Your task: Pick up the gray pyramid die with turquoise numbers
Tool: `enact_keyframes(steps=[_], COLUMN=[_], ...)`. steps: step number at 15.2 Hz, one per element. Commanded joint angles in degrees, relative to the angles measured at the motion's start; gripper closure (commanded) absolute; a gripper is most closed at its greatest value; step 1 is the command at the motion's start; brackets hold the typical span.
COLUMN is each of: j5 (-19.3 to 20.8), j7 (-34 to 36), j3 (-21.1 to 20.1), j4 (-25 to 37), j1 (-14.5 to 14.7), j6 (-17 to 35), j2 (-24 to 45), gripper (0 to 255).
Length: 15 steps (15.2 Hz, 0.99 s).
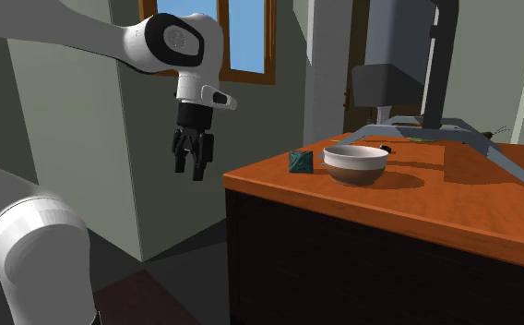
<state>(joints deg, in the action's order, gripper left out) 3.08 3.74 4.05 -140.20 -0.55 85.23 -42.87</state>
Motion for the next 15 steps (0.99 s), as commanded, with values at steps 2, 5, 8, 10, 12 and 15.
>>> enact_keyframes(steps=[2, 5, 8, 10, 12, 15], j5=[0.2, 0.7, 0.9, 0.9, 0.8, 0.5], j7=[-0.3, -1.0, -1.8, -2.4, -3.0, -3.9], j3=[0.3, 1.2, 2.1, 2.6, 3.1, 3.9], j4=[1.3, 5.5, 10.2, 13.6, 17.2, 23.0], j1=[0.0, -0.1, -0.2, -0.2, -0.2, -0.3], j6=[1.2, 4.5, 7.2, 8.6, 9.8, 11.0], j2=[2.0, 8.0, 13.8, 17.7, 21.5, 27.1], gripper=[0, 0, 0, 0, 0, 0])
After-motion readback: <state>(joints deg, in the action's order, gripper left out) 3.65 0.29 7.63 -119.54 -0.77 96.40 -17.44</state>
